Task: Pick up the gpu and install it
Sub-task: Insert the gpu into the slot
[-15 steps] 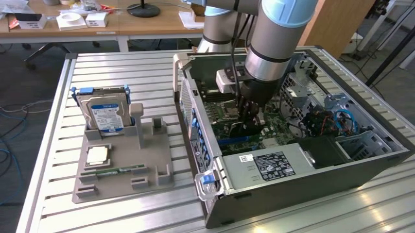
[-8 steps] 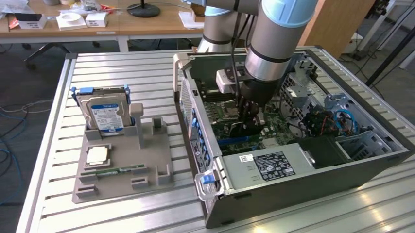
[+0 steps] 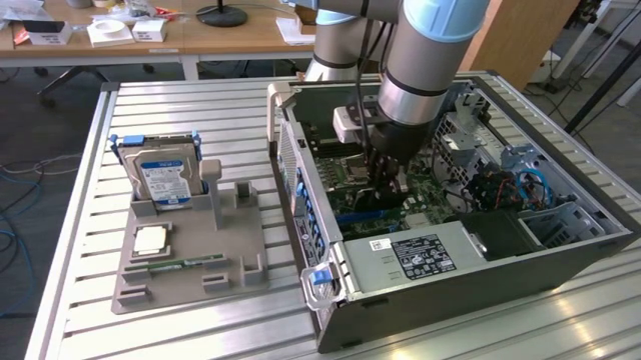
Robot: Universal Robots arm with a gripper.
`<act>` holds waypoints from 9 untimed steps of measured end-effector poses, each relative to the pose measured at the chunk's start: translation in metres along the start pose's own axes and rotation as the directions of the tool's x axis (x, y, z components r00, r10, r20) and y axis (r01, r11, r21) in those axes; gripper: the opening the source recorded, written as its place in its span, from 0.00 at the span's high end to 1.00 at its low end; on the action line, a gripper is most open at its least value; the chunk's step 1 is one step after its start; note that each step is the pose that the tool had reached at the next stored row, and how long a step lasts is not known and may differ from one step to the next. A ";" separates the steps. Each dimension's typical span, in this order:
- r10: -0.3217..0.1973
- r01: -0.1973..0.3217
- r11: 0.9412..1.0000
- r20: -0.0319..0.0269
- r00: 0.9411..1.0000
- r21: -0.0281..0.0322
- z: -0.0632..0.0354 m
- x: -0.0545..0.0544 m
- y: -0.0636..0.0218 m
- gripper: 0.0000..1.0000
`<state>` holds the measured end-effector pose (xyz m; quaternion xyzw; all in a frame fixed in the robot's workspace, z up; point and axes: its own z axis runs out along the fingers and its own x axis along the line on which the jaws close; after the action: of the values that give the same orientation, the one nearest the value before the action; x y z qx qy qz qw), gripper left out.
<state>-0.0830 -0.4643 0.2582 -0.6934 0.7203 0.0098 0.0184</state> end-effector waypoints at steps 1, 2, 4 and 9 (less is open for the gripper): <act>0.000 0.000 1.000 0.000 1.000 0.000 0.0000 0.000 0.0000 0.74; 0.000 0.000 1.000 0.000 1.000 0.000 0.0000 0.000 0.0000 0.74; 0.001 -0.001 1.000 0.000 1.000 0.000 0.0000 0.000 -0.0001 0.74; 0.006 -0.006 1.000 0.000 1.000 0.000 0.0007 0.000 0.0000 0.74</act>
<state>-0.0830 -0.4644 0.2575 -0.6912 0.7224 0.0097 0.0185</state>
